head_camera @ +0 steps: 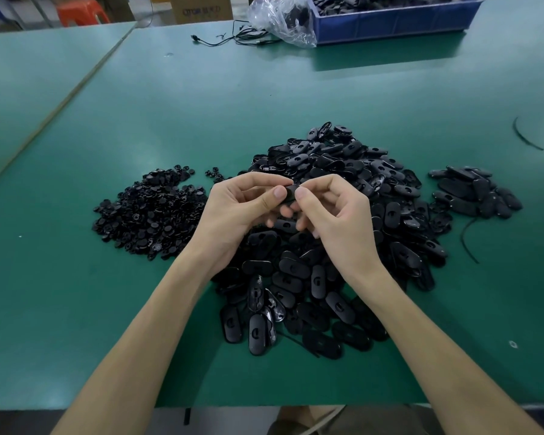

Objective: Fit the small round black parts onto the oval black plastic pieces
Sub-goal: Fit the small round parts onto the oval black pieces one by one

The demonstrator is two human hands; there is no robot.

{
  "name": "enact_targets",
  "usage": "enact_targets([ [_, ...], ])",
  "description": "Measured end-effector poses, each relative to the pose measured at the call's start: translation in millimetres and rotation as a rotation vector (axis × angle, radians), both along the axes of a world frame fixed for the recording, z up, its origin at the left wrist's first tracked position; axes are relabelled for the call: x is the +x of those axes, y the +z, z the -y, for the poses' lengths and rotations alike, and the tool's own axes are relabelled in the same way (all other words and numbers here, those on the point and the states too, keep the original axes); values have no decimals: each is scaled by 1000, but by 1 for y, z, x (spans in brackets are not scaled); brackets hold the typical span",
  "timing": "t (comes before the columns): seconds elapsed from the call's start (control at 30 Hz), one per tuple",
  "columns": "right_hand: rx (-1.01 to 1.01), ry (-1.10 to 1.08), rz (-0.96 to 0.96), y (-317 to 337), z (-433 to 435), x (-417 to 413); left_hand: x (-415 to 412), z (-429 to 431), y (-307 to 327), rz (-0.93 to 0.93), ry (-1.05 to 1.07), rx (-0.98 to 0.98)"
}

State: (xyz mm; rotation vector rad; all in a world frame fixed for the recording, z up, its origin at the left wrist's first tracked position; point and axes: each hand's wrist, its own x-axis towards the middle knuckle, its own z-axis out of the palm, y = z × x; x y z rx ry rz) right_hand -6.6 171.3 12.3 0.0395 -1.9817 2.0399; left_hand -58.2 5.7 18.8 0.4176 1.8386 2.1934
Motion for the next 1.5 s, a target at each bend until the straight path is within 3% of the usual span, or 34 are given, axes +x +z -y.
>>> enact_targets([
  [0.43, 49, -25, -6, 0, 0, -1, -2, 3, -2, -62, -1, -62],
  [0.93, 183, -79, -8, -5, 4, 0, 7, -10, 2, -245, 162, -251],
  [1.23, 103, -87, -26, -1, 2, -1, 1, 2, 3, -109, 13, -78],
  [1.5, 136, -78, -31, -4, 1, -2, -1, -1, -3, -135, 67, -134],
])
